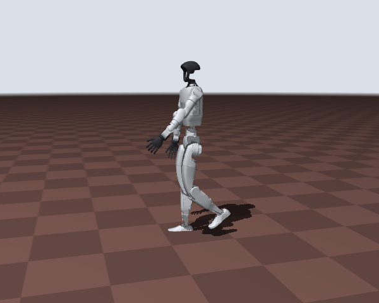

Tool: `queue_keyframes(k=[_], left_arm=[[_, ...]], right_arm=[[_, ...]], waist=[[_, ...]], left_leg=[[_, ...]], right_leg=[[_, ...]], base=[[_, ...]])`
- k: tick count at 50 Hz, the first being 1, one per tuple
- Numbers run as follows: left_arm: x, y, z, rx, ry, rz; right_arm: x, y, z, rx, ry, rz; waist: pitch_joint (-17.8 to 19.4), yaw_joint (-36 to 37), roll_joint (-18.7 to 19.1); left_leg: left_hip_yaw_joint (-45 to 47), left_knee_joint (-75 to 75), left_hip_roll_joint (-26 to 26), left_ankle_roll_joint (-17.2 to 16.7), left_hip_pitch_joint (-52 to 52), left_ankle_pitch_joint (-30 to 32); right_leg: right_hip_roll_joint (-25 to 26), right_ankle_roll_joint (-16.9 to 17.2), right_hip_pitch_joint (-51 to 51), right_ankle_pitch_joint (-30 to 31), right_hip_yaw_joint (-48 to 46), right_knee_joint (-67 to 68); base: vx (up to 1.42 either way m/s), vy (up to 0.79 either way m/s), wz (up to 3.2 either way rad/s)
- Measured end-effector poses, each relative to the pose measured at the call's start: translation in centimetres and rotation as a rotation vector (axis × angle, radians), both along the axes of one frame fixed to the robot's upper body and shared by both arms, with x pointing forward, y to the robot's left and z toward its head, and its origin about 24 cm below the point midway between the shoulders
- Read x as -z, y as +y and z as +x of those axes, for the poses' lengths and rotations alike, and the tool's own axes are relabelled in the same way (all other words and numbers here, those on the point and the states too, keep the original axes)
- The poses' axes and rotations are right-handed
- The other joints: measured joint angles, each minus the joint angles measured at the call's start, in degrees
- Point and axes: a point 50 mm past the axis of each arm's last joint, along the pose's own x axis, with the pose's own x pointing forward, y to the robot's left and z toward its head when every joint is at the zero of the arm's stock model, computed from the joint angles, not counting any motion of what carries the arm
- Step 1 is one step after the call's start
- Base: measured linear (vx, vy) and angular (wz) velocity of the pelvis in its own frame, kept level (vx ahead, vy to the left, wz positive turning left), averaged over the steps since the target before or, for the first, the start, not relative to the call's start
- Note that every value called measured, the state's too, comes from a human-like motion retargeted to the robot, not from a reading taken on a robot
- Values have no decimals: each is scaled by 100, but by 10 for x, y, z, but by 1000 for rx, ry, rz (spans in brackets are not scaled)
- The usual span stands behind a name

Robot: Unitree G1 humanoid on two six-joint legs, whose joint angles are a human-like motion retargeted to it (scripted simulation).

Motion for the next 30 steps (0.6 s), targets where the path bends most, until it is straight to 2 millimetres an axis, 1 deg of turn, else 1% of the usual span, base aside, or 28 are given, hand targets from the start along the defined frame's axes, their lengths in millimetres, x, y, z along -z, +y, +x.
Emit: queue_keyframes(k=[1,2,3,4,5,6,7,8,9,10,11,12,13,15,17,18,19,20,22,23,24,25,26,27,28,29,30], left_arm=[[40,9,-52,-34,162,-7],[70,17,-108,-69,319,-7],[91,24,-165,-104,470,6],[104,27,-221,-140,606,5],[108,29,-277,-176,733,-1],[107,30,-325,-222,831,-30],[100,30,-371,-269,925,-58],[89,30,-413,-313,1012,-86],[74,32,-452,-350,1100,-103],[55,34,-489,-383,1190,-117],[36,38,-520,-413,1278,-111],[15,41,-547,-445,1361,-103],[-4,44,-569,-483,1432,-88],[-35,49,-598,-565,1530,-59],[-46,49,-607,-614,1567,-62],[-45,48,-606,-619,1571,-76],[-39,46,-602,-614,1564,-94],[-32,43,-596,-603,1552,-115],[-4,39,-570,-588,1479,-135],[14,39,-550,-590,1416,-123],[34,42,-523,-603,1316,-86],[53,47,-492,-625,1197,-40],[71,51,-454,-665,1054,-5],[86,53,-416,-702,923,15],[96,52,-376,-724,813,12],[103,50,-336,-698,721,7],[107,47,-295,-647,636,4]], right_arm=[[-16,-8,58,21,-163,-62],[-40,-15,115,54,-329,-114],[-74,-19,170,101,-500,-148],[-115,-20,218,151,-675,-168],[-162,-19,260,206,-851,-173],[-212,-18,293,246,-1023,-177],[-264,-15,317,279,-1186,-176],[-314,-13,332,291,-1332,-182],[-359,-11,341,280,-1452,-201],[-402,-10,344,259,-1560,-230],[-437,-9,343,220,-1635,-280],[-471,-8,340,185,-1703,-333],[-501,-7,335,153,-1759,-391],[-550,-2,323,115,-1850,-482],[-582,7,312,118,-1922,-488],[-592,12,309,135,-1950,-452],[-596,17,308,162,-1969,-389],[-596,21,308,193,-1980,-312],[-576,32,320,248,-1946,-134],[-558,39,328,262,-1911,-60],[-537,47,335,276,-1879,-4],[-515,54,342,295,-1848,43],[-486,61,347,303,-1805,44],[-452,66,351,296,-1745,28],[-409,71,353,253,-1650,-22],[-360,74,349,187,-1541,-65],[-307,77,339,114,-1423,-97]], waist=[[-109,110,-25],[-173,238,-54],[-148,401,-91],[-120,575,-152],[-90,753,-224],[-120,926,-283],[-153,1095,-337],[-195,1257,-383],[-234,1418,-418],[-272,1577,-446],[-295,1706,-468],[-316,1818,-484],[-332,1899,-488],[-372,1975,-485],[-437,1947,-467],[-482,1912,-461],[-534,1873,-462],[-589,1832,-465],[-560,1833,-517],[-426,1914,-528],[-235,2029,-417],[-16,2163,-244],[43,2085,-2],[72,1945,211],[42,1679,366],[-16,1356,502],[-88,1006,627]], left_leg=[[92,1443,194,100,-844,-272],[181,2761,375,203,-1592,-552],[265,3830,530,312,-2149,-847],[347,4713,663,416,-2650,-1095],[428,5502,786,518,-3124,-1319],[457,6076,925,598,-3629,-1478],[475,6576,1058,674,-4113,-1621],[469,6929,1178,743,-4557,-1730],[467,7150,1285,813,-4937,-1811],[465,7306,1385,886,-5285,-1878],[486,7276,1445,956,-5530,-1891],[510,7194,1493,1022,-5746,-1887],[539,7005,1519,1082,-5905,-1853],[616,6376,1516,1180,-6051,-1741],[731,5341,1455,1227,-5905,-1611],[818,4687,1422,1235,-5723,-1557],[944,3911,1391,1228,-5435,-1519],[1089,3074,1362,1212,-5095,-1488],[1556,740,1144,1031,-3835,-1411],[1838,-760,927,859,-2908,-1288],[2103,-2374,715,691,-1847,-940],[2360,-4045,506,525,-719,-481],[2480,-5009,464,394,-51,142],[2548,-5705,454,225,463,667],[2514,-5866,509,-18,672,997],[2383,-5919,565,-228,808,1171],[2205,-5919,623,-421,907,1265]], right_leg=[[3,-43,-65,-64,106,0],[2,-69,-93,-132,225,0],[-9,-57,-49,-209,367,0],[-43,-33,-14,-274,514,0],[-89,-2,17,-331,662,0],[-104,14,-23,-367,784,0],[-115,25,-54,-403,886,0],[-117,22,-68,-439,949,0],[-114,12,-59,-474,988,0],[-108,-4,-37,-509,1015,0],[-112,-7,14,-543,1015,0],[-115,-6,64,-576,1008,0],[-112,6,116,-607,990,0],[-101,33,217,-670,931,0],[-79,54,286,-723,872,6],[-72,66,304,-750,857,25],[-70,82,314,-776,862,64],[-70,100,319,-802,879,111],[-145,195,473,-855,1042,234],[-204,268,673,-898,1188,309],[-166,324,973,-956,1367,389],[-80,372,1323,-1022,1562,473],[120,305,1559,-1083,1639,590],[300,217,1739,-1118,1656,749],[438,86,1811,-1102,1554,996],[563,-61,1744,-1024,1351,1464],[680,-216,1608,-913,1099,2044]], base=[[34,-6,-75],[43,-1,-105],[46,0,-121],[48,1,-130],[47,1,-118],[46,1,-102],[47,1,-77],[48,3,-58],[50,4,-41],[51,6,-24],[51,7,-11],[50,8,6],[49,9,16],[48,9,27],[47,10,27],[47,10,13],[48,10,0],[51,10,-28],[57,12,-86],[66,16,-156],[71,20,-195],[71,25,-158],[67,29,-89],[60,32,22],[55,32,98],[51,32,164],[44,30,190]])
